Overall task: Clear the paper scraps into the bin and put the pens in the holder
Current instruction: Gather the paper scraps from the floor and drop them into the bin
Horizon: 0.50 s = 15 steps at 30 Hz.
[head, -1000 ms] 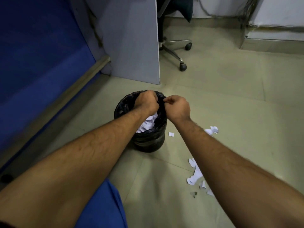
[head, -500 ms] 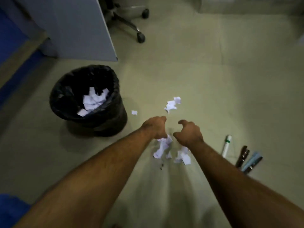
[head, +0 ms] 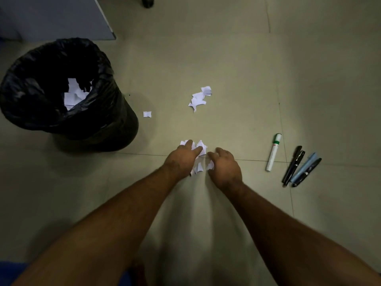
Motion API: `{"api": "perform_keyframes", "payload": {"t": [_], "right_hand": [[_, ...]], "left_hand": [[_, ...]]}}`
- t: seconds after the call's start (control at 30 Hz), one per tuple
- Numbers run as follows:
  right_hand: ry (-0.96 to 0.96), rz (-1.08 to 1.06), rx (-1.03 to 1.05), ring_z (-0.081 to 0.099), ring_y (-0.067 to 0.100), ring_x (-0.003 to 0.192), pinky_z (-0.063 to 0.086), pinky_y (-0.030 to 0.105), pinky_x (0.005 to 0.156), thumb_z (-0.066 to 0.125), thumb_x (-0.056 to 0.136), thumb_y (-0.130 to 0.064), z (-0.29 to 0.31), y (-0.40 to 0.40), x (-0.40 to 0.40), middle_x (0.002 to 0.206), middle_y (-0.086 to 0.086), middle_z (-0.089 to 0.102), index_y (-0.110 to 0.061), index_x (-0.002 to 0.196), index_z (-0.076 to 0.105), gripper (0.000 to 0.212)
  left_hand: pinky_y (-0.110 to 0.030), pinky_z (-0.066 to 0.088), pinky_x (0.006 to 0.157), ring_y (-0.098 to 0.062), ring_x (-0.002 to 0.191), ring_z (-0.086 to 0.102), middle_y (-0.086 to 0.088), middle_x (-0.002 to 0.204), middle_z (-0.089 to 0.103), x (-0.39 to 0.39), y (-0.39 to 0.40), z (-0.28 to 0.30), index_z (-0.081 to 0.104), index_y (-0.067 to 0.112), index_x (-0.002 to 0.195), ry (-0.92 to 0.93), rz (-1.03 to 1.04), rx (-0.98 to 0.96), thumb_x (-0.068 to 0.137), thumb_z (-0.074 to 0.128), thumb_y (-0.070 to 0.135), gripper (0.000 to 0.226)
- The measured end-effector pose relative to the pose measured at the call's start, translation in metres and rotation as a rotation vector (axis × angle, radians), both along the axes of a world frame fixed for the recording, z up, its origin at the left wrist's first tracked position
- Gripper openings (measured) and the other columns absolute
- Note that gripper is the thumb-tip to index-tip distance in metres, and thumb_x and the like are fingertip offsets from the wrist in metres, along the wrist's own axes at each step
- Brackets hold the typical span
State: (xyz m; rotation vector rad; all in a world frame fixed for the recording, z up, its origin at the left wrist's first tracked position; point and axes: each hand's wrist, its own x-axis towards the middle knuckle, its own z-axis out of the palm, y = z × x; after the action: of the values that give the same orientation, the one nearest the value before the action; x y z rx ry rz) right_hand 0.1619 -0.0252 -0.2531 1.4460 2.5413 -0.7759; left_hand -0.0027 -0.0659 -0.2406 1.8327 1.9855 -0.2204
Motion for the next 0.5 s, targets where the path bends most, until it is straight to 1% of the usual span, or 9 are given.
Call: {"api": "perform_keyframes", "payload": {"t": [0.07,0.13,0.2,0.23,0.3,0.33,0.4,0.47,0.5], "right_hand": [[0.046,-0.038,0.011,0.043,0.033,0.129,0.047,0.040,0.096,0.060,0.086,-0.027,0.000,0.000,0.002,0.146,0.010,0.044,-0.017,0.138,0.050,0.054],[0.063,-0.120,0.105,0.052,0.032,0.117,0.049,0.040,0.086,0.063,0.080,-0.047,-0.002,-0.005,0.005,0.135,0.009,0.053,-0.017,0.133,0.054,0.061],[-0.008,-0.169,0.192,0.057,0.030,0.098,0.047,0.037,0.072,0.062,0.068,-0.070,-0.005,-0.011,0.008,0.120,0.007,0.059,-0.019,0.124,0.059,0.076],[-0.053,-0.171,0.209,0.057,0.030,0.094,0.046,0.037,0.069,0.064,0.062,-0.072,-0.007,-0.013,0.009,0.118,0.007,0.059,-0.020,0.122,0.059,0.080],[-0.079,-0.165,0.180,0.056,0.032,0.095,0.046,0.038,0.071,0.070,0.060,-0.062,-0.009,-0.014,0.007,0.121,0.008,0.056,-0.021,0.123,0.057,0.076],[-0.057,-0.167,0.166,0.056,0.033,0.096,0.047,0.038,0.071,0.071,0.064,-0.055,-0.009,-0.013,0.005,0.121,0.010,0.056,-0.021,0.124,0.057,0.071],[0.012,-0.163,0.119,0.054,0.035,0.098,0.048,0.038,0.073,0.068,0.076,-0.039,-0.007,-0.010,-0.002,0.121,0.011,0.054,-0.019,0.125,0.058,0.054],[0.070,-0.170,0.075,0.053,0.034,0.097,0.047,0.036,0.071,0.060,0.086,-0.028,-0.007,-0.006,-0.008,0.116,0.011,0.053,-0.017,0.116,0.062,0.032],[0.092,-0.176,0.063,0.053,0.034,0.095,0.047,0.036,0.070,0.056,0.089,-0.025,-0.008,-0.004,-0.011,0.112,0.011,0.054,-0.016,0.110,0.064,0.024]], "left_hand": [[-0.038,0.045,0.098,-0.035,0.121,0.052,-0.014,0.144,0.040,-0.005,-0.003,-0.003,0.039,0.015,0.146,-0.186,0.118,0.022,0.081,0.069,0.020,0.071],[-0.036,0.036,0.110,-0.034,0.134,0.042,-0.015,0.149,0.038,-0.005,-0.005,-0.004,0.035,0.009,0.147,-0.327,0.228,0.031,0.077,0.068,0.025,0.079],[-0.036,0.034,0.112,-0.033,0.137,0.037,-0.014,0.151,0.034,-0.001,-0.002,-0.005,0.027,0.011,0.151,-0.326,0.262,0.006,0.068,0.064,0.048,0.098],[-0.037,0.034,0.112,-0.033,0.137,0.035,-0.015,0.151,0.031,0.002,0.000,-0.004,0.022,0.013,0.153,-0.285,0.234,-0.028,0.064,0.064,0.054,0.107],[-0.037,0.031,0.111,-0.035,0.141,0.027,-0.018,0.153,0.025,0.010,0.002,-0.004,0.013,0.019,0.156,-0.148,0.129,-0.091,0.066,0.074,0.049,0.112],[-0.037,0.029,0.112,-0.034,0.142,0.024,-0.019,0.153,0.024,0.015,0.004,-0.005,0.013,0.020,0.156,-0.059,0.079,-0.089,0.071,0.075,0.045,0.108],[-0.039,0.027,0.112,-0.033,0.141,0.025,-0.021,0.150,0.030,0.022,0.006,-0.006,0.022,0.020,0.153,0.074,0.002,-0.044,0.082,0.067,0.040,0.087],[-0.038,0.033,0.109,-0.031,0.134,0.037,-0.018,0.140,0.045,0.024,0.008,-0.013,0.039,0.016,0.144,0.116,-0.034,0.022,0.092,0.053,0.031,0.056],[-0.035,0.040,0.103,-0.029,0.125,0.047,-0.016,0.128,0.056,0.025,0.010,-0.013,0.052,0.014,0.134,0.117,-0.036,0.107,0.094,0.045,0.029,0.043]]}}
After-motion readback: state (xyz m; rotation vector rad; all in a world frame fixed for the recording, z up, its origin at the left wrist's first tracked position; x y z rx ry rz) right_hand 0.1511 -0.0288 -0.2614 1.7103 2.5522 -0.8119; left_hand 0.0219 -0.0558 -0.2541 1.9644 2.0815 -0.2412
